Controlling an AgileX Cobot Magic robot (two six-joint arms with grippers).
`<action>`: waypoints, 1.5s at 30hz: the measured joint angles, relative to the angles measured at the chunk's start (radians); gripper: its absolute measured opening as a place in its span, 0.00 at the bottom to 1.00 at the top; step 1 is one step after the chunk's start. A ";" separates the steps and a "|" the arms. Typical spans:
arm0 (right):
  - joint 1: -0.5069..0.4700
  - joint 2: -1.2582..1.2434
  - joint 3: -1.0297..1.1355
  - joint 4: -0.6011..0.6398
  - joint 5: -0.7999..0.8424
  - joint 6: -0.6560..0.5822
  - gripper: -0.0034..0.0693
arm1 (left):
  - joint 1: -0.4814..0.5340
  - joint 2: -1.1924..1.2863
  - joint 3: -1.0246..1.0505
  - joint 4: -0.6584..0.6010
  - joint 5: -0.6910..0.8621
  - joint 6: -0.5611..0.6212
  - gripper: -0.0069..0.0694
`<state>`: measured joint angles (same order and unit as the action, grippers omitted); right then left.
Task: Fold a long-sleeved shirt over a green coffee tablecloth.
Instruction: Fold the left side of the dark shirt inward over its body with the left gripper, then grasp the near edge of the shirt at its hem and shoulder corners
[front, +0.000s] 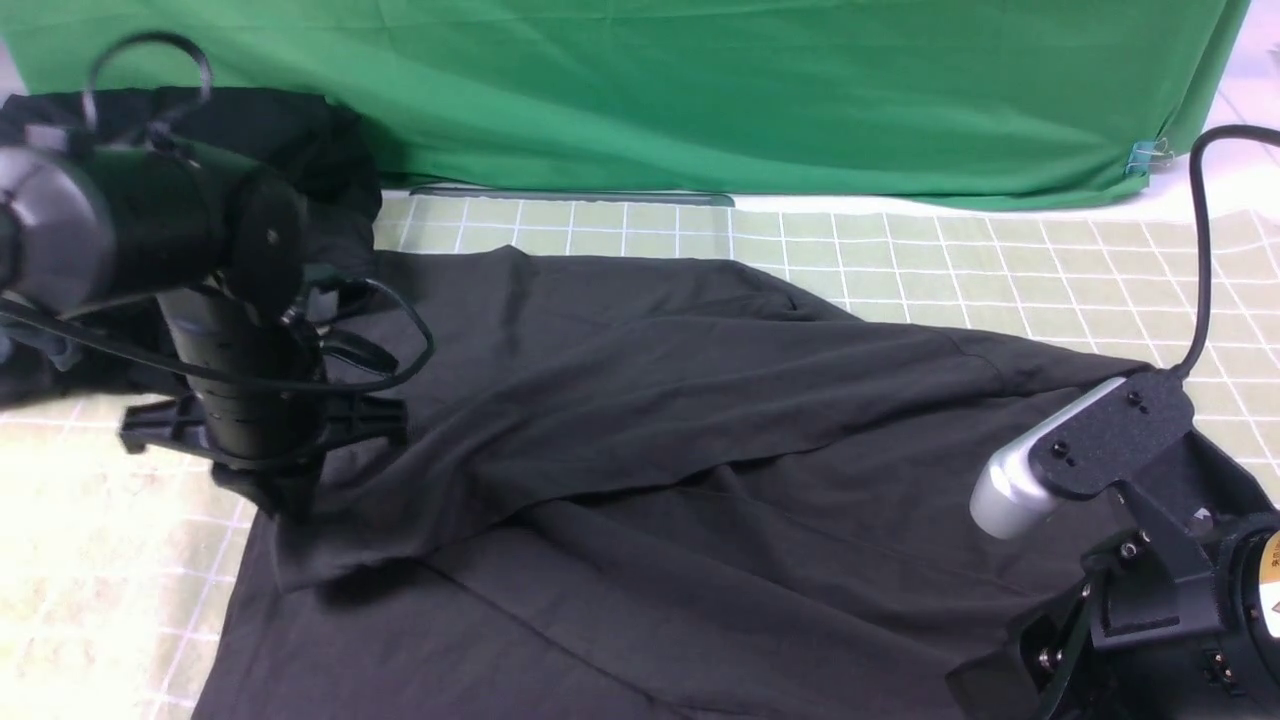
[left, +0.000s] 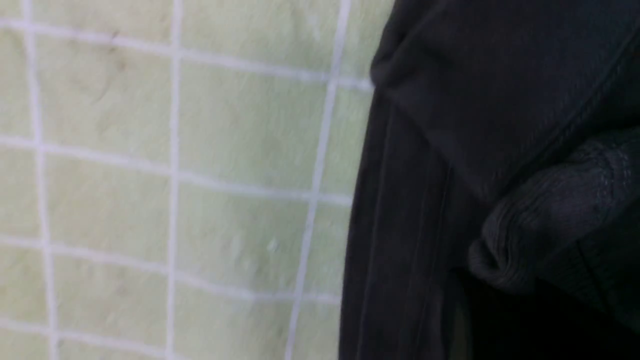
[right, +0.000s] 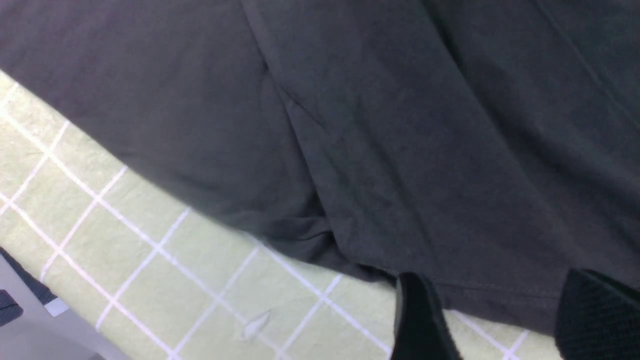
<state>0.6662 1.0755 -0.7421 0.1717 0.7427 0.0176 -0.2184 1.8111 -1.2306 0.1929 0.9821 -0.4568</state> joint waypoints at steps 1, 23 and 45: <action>0.000 0.000 0.000 0.000 0.000 0.000 0.54 | 0.000 -0.009 0.000 0.010 0.030 0.001 0.14; 0.000 0.000 0.000 0.000 0.002 0.016 0.54 | 0.000 -0.034 -0.012 0.199 0.185 0.082 0.61; 0.000 0.000 -0.018 0.000 0.109 0.009 0.54 | 0.000 -0.447 0.686 -0.128 -0.121 0.085 0.58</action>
<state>0.6662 1.0755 -0.7597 0.1717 0.8518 0.0262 -0.2184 1.3639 -0.5445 0.0647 0.8611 -0.3716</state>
